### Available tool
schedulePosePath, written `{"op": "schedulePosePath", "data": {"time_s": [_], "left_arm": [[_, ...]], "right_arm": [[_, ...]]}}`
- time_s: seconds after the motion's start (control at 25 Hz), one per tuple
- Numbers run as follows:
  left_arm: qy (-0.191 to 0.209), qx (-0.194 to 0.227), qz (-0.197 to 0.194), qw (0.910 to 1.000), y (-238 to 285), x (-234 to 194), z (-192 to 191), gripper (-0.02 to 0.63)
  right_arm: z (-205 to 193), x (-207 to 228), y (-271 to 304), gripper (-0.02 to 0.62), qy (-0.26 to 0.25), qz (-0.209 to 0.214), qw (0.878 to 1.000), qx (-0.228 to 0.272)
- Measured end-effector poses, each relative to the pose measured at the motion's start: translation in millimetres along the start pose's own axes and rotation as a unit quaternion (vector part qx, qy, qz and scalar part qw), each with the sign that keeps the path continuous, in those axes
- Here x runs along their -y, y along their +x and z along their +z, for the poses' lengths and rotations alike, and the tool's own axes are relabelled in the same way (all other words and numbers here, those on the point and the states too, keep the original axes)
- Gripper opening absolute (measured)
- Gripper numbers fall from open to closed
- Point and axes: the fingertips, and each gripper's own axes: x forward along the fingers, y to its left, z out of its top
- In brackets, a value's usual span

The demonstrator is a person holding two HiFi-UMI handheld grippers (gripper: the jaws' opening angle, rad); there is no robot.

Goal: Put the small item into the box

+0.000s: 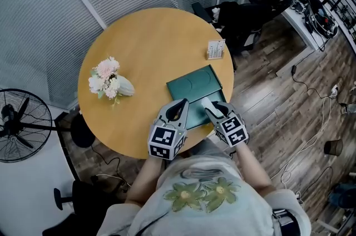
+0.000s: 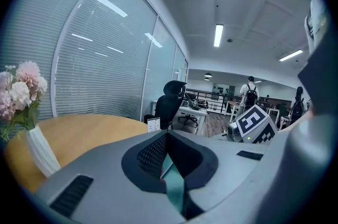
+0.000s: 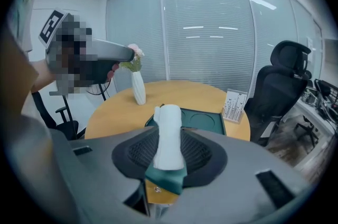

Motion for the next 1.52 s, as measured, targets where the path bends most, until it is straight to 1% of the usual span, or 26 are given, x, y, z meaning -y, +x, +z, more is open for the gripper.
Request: {"op": "schedulePosePath", "data": {"time_s": [0.48,0.88,1.32,1.52], "left_arm": [[-0.005,-0.002,0.008,1.0,4,-5,-2,0.0],[-0.009,-0.004,0.019,0.9998,6,-11,-3,0.0],[-0.014,-0.006,0.025,0.9996,10,-15,-5,0.0],[-0.02,-0.007,0.028,0.9994,11,-19,-7,0.0]], "right_arm": [[-19,3,20,0.135,0.0,0.02,1.0,-0.024],[-37,1,35,0.135,-0.009,0.039,0.998,-0.057],[-57,3,50,0.135,-0.007,0.048,0.995,-0.092],[-66,5,60,0.135,-0.016,0.049,0.993,-0.109]]}}
